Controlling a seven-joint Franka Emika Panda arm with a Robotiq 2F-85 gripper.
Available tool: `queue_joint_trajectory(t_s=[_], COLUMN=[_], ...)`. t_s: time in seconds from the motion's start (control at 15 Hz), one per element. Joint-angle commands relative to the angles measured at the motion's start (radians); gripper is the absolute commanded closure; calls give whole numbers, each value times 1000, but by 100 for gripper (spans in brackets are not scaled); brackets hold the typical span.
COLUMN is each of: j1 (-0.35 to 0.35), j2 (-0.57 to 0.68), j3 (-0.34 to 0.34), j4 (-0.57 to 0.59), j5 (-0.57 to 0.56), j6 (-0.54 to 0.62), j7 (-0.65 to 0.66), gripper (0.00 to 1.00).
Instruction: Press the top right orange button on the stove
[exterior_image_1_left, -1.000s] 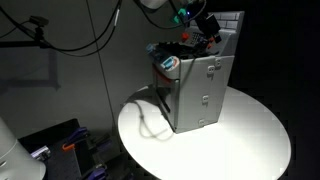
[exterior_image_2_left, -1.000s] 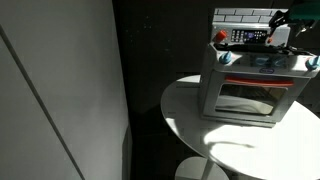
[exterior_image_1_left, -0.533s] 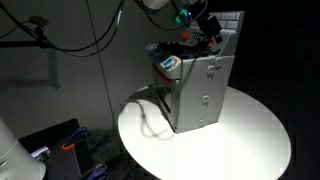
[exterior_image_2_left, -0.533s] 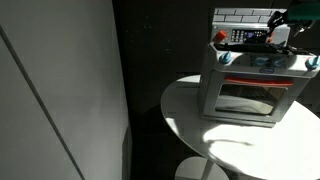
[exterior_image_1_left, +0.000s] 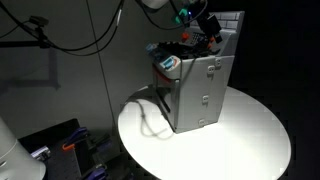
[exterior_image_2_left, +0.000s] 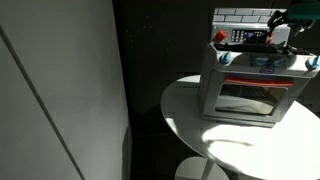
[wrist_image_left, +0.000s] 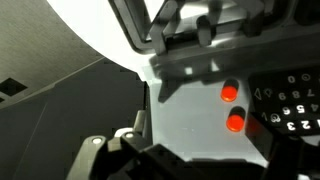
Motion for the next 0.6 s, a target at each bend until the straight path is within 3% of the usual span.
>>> queue_joint_trajectory(t_s=[0.0,0.53], j1=[12,11], j2=[-33,-57], j3=[-11,-10], j4=[-7,-13], j5=[39,30], j6=[-28,-95], j7=[-16,-3], gripper=[0,0])
